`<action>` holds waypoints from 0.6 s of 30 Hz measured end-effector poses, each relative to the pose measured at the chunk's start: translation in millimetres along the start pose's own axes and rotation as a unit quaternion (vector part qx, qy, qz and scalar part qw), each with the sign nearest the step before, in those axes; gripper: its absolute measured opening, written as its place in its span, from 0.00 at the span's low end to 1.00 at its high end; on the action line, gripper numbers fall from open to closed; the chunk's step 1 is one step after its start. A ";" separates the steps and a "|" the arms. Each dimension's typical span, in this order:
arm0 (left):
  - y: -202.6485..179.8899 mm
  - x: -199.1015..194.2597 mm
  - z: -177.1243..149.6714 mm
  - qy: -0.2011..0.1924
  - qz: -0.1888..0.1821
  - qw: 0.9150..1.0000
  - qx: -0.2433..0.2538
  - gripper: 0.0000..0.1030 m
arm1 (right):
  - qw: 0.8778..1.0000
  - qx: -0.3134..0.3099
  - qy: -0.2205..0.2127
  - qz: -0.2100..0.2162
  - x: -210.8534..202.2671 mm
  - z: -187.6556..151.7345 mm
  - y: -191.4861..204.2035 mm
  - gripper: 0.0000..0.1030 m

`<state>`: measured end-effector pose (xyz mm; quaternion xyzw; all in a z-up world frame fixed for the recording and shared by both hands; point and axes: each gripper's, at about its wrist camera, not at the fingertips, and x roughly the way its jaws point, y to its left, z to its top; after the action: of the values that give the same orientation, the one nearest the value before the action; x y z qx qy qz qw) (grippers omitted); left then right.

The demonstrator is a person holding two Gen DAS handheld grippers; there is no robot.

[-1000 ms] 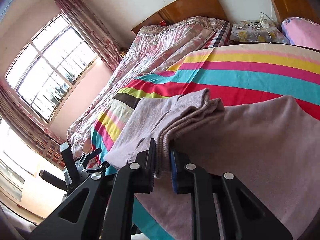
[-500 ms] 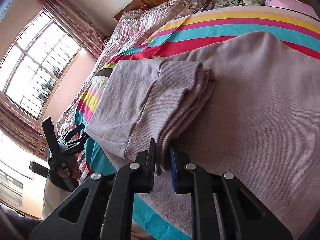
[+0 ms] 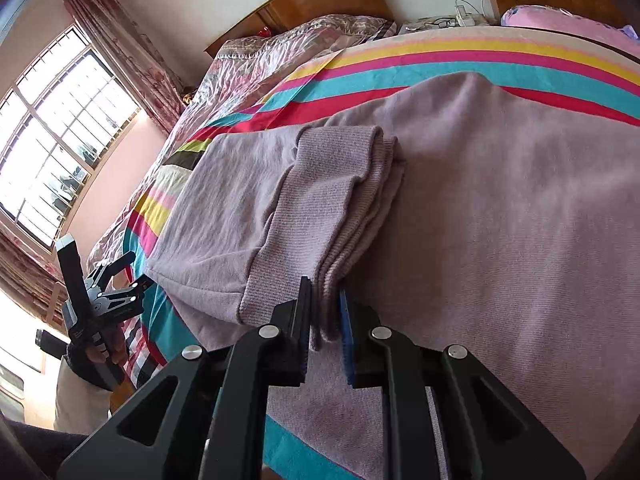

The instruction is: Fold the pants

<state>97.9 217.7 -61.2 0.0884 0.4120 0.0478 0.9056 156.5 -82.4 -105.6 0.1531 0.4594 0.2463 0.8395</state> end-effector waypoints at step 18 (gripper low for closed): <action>23.2 -80.8 44.1 -0.034 -0.011 0.999 0.032 0.99 | 0.993 -0.105 -0.048 -0.038 -34.7 25.3 16.9 0.64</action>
<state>77.9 222.2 31.5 0.1141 0.3836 0.0217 0.9162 157.4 -88.3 -59.9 0.0583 0.3956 0.2530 0.8810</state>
